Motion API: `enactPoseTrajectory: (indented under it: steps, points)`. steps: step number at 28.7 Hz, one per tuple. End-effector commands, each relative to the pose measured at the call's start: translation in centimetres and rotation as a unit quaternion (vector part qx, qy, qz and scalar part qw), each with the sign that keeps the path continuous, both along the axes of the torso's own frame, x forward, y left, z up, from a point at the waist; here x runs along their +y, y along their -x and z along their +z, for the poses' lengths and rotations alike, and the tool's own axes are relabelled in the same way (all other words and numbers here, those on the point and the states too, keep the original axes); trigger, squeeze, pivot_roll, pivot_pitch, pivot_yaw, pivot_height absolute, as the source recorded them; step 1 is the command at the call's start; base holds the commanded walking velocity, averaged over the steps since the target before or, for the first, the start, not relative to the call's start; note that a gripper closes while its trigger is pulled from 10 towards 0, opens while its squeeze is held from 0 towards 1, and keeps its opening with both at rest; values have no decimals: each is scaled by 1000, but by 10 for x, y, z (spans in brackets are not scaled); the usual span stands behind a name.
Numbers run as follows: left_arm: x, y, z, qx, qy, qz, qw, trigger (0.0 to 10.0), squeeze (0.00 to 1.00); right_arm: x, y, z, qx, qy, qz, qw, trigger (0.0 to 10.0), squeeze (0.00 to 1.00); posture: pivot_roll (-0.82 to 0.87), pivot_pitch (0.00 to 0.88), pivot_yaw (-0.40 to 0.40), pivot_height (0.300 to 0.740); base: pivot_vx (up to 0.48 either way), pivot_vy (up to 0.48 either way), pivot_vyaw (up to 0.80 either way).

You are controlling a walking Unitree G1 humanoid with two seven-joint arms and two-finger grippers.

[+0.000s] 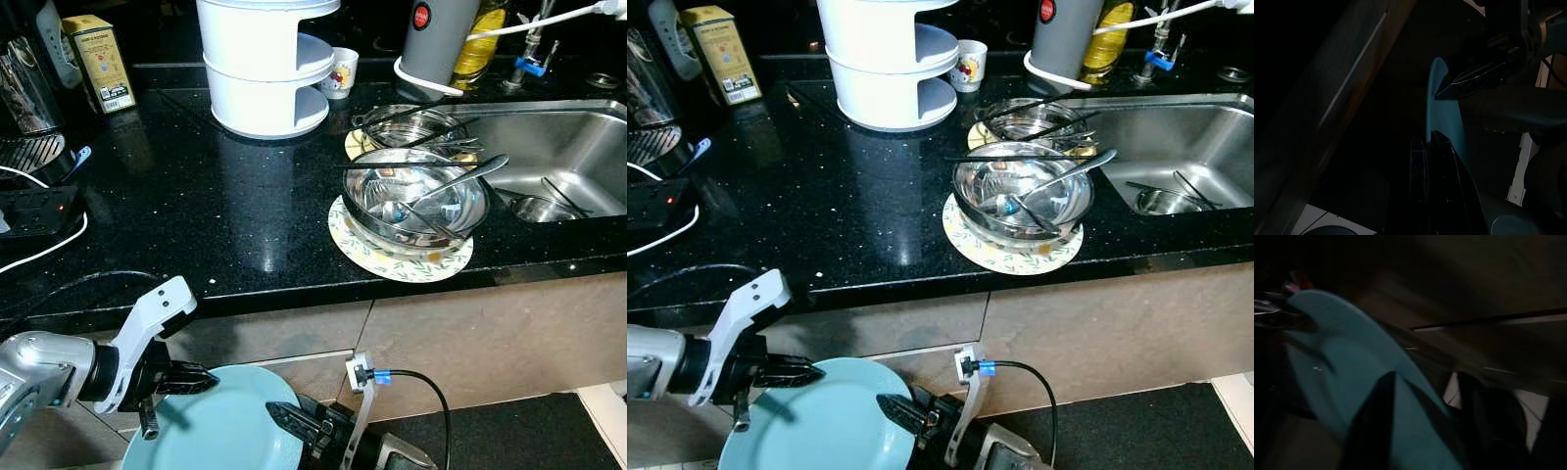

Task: Kitchen organization

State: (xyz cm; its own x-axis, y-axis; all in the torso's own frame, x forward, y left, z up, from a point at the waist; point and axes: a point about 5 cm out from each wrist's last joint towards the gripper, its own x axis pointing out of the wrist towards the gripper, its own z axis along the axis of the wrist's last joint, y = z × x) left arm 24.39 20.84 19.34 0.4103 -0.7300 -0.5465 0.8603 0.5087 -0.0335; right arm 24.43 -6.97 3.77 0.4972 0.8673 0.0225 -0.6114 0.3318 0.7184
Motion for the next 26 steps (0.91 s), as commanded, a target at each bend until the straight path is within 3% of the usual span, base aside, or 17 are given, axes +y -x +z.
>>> enactPoseTrajectory:
  steps: [1,8,19,20,21,22,26]
  points:
    - [-2,1,-2,11,10,-5,1000,0,0,-3,3,-2,13,-17,-7,1000,0,0,-53,202,-35,740,0,0,0]
    - [1,-5,-5,16,36,34,999,0,0,-2,9,9,33,-95,24,995,0,0,-53,201,-32,740,0,0,0]
    - [4,-9,-10,22,54,70,996,0,0,-5,16,18,54,-154,59,985,0,0,-54,193,-31,740,0,0,0]
    - [4,-10,-10,19,51,67,996,3412,161,-6,17,20,58,-161,64,983,0,0,-54,190,-31,740,0,0,0]
    - [4,-10,-10,19,51,67,996,3412,161,-6,17,20,58,-161,64,983,0,0,-54,190,-31,740,0,0,0]
    - [4,-10,-10,21,54,69,996,10000,1000,-7,18,20,60,-163,69,982,0,0,-54,185,-30,740,0,0,0]
    - [7,-11,-11,20,45,81,996,10000,1000,-9,23,22,74,-178,93,977,0,0,-52,181,-30,740,0,0,0]
